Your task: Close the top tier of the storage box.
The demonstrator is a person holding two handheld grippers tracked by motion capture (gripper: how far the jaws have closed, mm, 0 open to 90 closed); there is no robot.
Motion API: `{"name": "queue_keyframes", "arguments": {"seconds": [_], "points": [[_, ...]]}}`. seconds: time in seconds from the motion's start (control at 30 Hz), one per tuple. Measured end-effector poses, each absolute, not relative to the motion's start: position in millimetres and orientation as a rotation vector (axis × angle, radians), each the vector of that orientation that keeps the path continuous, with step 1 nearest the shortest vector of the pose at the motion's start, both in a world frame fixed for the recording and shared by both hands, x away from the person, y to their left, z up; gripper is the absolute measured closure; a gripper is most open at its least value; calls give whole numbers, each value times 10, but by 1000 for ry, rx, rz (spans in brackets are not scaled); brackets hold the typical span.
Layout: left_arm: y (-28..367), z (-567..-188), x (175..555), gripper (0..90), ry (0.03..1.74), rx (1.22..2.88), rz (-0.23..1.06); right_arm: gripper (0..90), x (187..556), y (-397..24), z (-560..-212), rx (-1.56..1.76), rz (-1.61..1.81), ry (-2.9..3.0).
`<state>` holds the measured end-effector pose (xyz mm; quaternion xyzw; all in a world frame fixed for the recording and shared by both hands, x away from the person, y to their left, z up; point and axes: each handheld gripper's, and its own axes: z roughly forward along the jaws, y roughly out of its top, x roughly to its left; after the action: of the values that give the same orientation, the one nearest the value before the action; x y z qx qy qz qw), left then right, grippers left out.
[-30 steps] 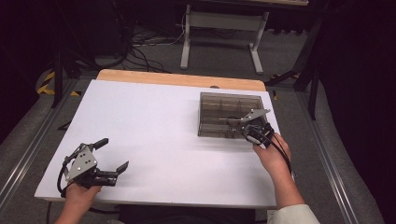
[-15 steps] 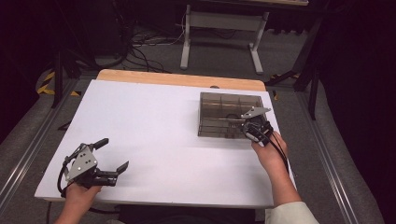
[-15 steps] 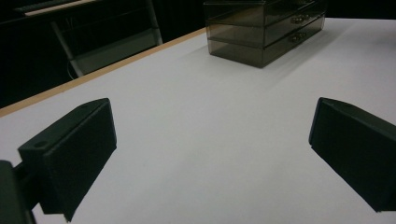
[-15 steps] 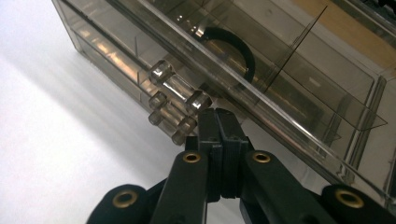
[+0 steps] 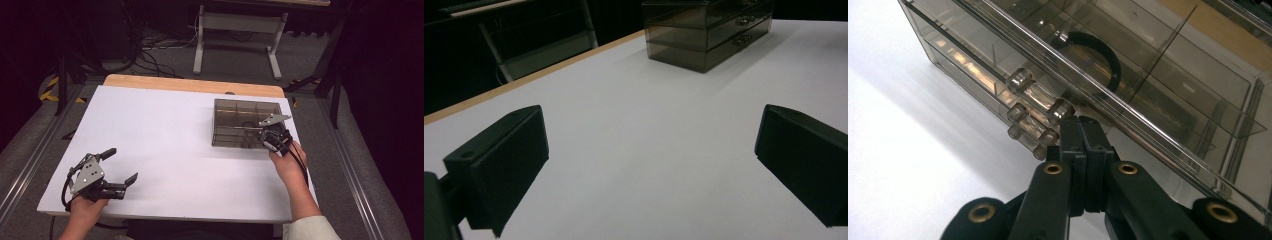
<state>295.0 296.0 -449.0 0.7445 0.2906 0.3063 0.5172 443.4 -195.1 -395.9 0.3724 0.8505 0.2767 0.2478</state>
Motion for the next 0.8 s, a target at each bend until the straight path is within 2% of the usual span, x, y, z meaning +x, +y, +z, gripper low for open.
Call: {"name": "queue_keyframes", "arguments": {"seconds": [0.43,0.8], "points": [[2966,-4485,2951,16,692,1789,746,893,4139,-2050,-3755,1000,829,2299],[2956,-4490,2961,16,697,1782,734,884,4062,-2079,-3721,987,873,2294]]}}
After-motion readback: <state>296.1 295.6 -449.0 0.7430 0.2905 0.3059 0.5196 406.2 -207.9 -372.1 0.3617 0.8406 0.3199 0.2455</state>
